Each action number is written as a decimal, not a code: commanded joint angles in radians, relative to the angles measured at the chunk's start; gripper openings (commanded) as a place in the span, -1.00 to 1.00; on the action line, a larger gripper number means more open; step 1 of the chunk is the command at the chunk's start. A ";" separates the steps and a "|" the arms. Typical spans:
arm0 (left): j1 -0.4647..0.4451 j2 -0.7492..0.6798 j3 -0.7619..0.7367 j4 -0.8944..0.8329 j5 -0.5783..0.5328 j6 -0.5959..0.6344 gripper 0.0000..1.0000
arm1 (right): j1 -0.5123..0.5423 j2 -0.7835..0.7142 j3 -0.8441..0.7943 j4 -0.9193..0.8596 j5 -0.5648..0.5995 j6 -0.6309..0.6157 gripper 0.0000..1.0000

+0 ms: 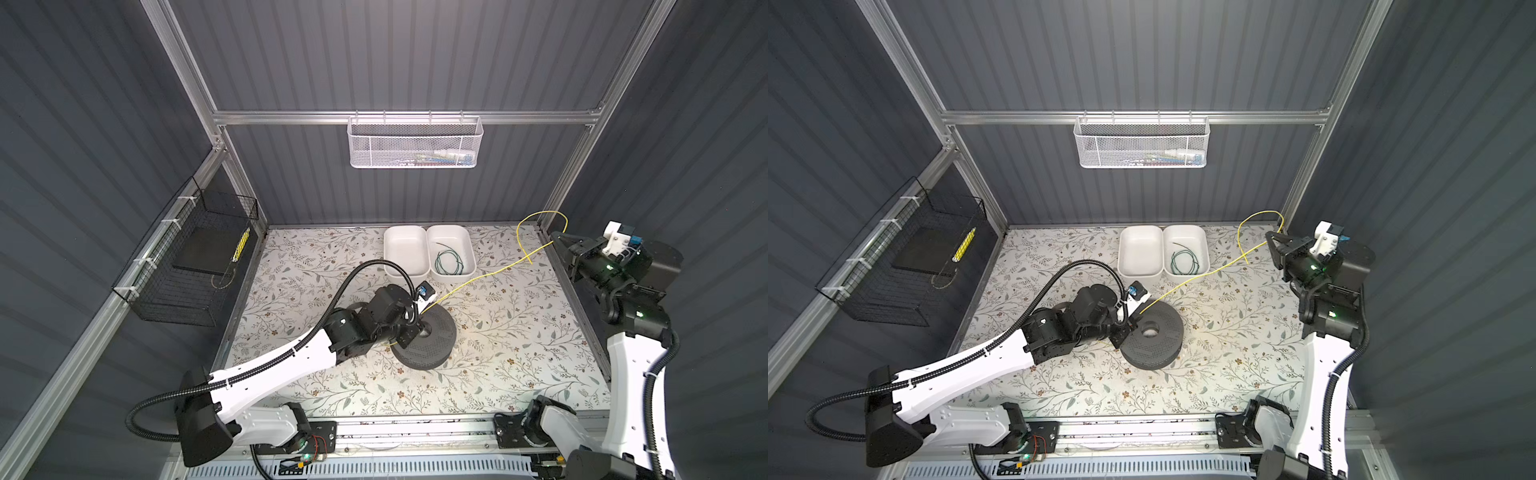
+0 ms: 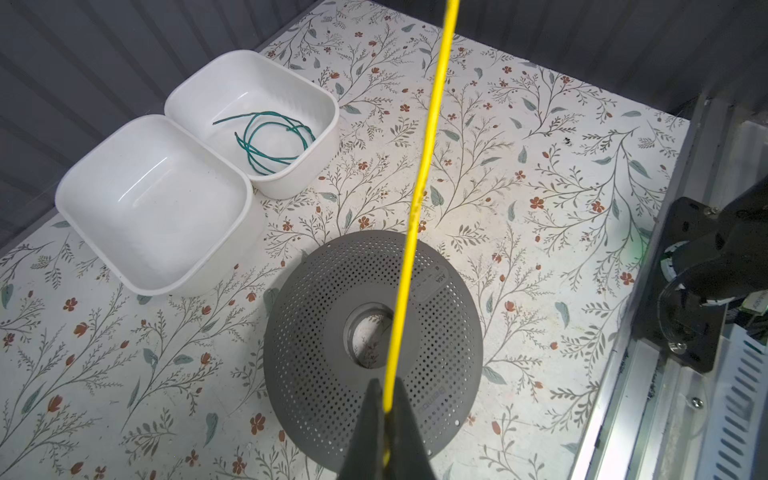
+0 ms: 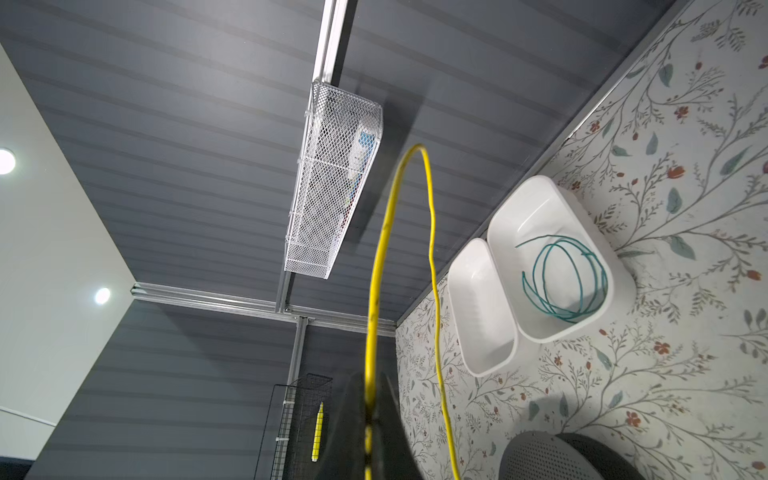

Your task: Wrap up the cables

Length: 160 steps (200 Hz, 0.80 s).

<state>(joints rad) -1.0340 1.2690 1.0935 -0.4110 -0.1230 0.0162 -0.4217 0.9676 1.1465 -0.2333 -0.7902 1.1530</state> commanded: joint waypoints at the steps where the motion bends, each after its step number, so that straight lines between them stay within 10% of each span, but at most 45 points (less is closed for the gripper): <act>1: 0.005 0.026 -0.068 -0.161 -0.066 0.010 -1.00 | -0.048 -0.005 0.036 0.130 0.056 0.034 -1.00; 84: 0.003 -0.011 -0.031 -0.197 -0.148 0.005 -0.98 | -0.013 -0.055 -0.020 0.051 0.074 -0.038 -1.00; 133: 0.003 -0.072 0.141 -0.269 -0.159 0.056 0.23 | 0.013 -0.114 -0.117 0.002 0.088 -0.090 -1.00; 160: 0.004 -0.101 0.247 -0.294 -0.174 0.072 0.44 | 0.033 -0.120 -0.125 -0.007 0.095 -0.100 -1.00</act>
<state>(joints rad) -1.0340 1.2198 1.2304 -0.6384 -0.2672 0.0570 -0.4072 0.8589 1.0321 -0.2501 -0.7216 1.0901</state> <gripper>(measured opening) 0.700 0.046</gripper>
